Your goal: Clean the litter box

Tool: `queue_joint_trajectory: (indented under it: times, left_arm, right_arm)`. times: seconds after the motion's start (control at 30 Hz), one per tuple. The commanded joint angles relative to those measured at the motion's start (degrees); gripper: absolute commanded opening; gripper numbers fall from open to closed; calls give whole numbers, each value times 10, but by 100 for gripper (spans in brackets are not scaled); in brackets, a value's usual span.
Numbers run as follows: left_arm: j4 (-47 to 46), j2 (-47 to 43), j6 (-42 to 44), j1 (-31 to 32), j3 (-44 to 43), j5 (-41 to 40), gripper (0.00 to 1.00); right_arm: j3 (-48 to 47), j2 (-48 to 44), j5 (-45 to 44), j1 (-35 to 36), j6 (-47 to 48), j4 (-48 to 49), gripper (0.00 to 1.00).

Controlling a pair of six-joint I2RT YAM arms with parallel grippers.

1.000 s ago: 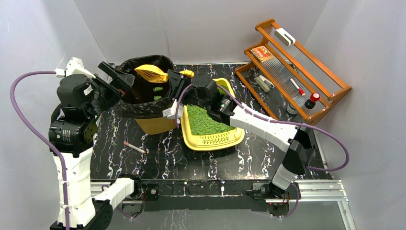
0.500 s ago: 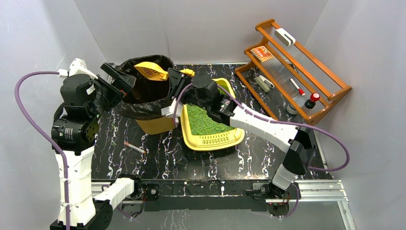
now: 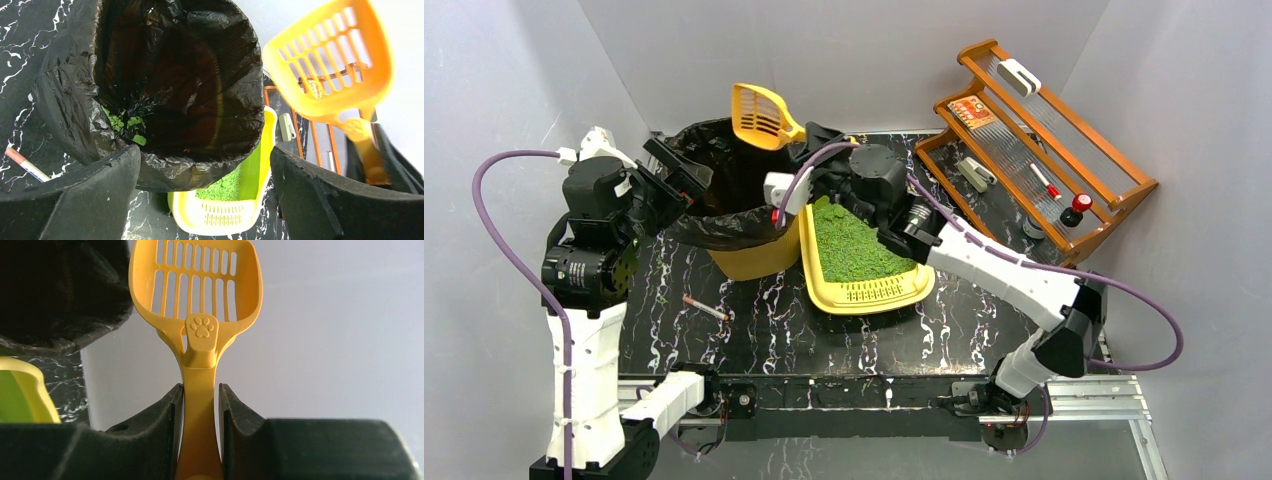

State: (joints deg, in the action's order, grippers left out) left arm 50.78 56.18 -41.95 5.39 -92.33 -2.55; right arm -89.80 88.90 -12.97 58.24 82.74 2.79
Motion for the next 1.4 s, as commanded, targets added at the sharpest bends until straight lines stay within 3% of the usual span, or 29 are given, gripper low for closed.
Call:
queue_joint_trajectory:
  times: [0.0,0.17,0.43,0.6,0.9,1.2,1.27,1.37]
  left_arm:
    - [-11,-7,16,2,2,-4,98]
    - [-15,-7,19,1,7,-1,98]
    - [-20,-11,26,2,21,-4,98]
    - [-20,-10,30,3,20,-9,98]
    - [-22,-8,31,5,21,-7,98]
    - [-18,-6,31,8,12,-9,98]
    - [-17,-7,32,9,12,-11,98]
    - [-17,-7,32,10,11,-12,98]
  right_arm:
    - [-24,-57,-76,3,-172,5,0]
    - [23,-111,-117,3,-334,-11,0]
    - [14,-140,-180,2,-629,-213,0]
    - [11,-141,-184,2,-748,-352,0]
    - [0,-103,-150,-5,-861,-516,0]
    - [-11,-33,-83,-28,-878,-573,15]
    - [-10,-25,-74,-38,-877,-572,15]
    - [-6,-14,-66,-56,-879,-565,5]
